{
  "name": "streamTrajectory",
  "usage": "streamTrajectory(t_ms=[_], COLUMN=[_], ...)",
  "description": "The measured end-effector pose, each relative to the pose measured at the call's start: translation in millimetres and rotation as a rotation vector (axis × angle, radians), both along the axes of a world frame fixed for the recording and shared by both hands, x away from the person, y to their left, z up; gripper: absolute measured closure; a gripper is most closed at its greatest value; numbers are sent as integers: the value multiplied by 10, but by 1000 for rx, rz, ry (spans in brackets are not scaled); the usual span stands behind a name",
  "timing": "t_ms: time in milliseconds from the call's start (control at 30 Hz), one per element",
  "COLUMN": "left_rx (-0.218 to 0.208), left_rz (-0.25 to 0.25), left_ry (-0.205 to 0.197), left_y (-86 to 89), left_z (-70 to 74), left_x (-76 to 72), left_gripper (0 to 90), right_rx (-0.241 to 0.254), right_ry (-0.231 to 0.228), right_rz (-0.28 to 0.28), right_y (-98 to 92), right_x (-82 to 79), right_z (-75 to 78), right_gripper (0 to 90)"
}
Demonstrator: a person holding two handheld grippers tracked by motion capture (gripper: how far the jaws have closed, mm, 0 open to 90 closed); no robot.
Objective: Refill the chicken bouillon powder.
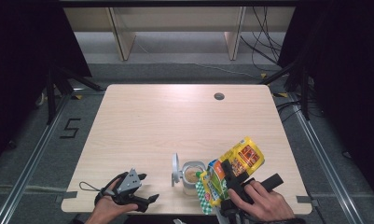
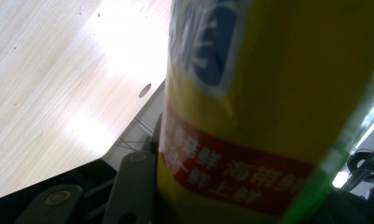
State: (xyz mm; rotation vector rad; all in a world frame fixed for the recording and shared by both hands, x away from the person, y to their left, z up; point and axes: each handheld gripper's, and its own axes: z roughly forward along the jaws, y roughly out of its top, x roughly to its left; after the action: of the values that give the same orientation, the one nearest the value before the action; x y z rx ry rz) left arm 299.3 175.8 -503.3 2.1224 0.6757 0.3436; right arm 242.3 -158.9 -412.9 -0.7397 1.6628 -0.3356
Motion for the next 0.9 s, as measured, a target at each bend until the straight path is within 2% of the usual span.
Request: streamTrajectory(t_ms=[333,367,433,500,567,767,900], left_rx=[3,-9,-8,3,-7,3,-20], left_rz=[-2,17,15,-3,0,-3,18], left_ry=[-7,12,12,-8,-3,-7,16], left_y=[7,-1,-1,7,0,6,-8], left_z=[0,-5,-5,0,-4,0,-10], left_x=[4,-10,-9,5,1,5,-11], left_gripper=[152,152,152,152,152,152,152], right_rx=[2,-2,-3,-2,-8,-5,-6], right_ry=[4,5,5,4,10,13,14], right_rz=[-1,-1,-2,-1,-5,-10,-9], right_y=[-3,-3,-3,-4,-2,-10,-10], right_x=[4,4,4,4,4,5,6], right_z=[-4,-1,-2,0,8,15,13], right_gripper=[639,641,641,642,642,642,643])
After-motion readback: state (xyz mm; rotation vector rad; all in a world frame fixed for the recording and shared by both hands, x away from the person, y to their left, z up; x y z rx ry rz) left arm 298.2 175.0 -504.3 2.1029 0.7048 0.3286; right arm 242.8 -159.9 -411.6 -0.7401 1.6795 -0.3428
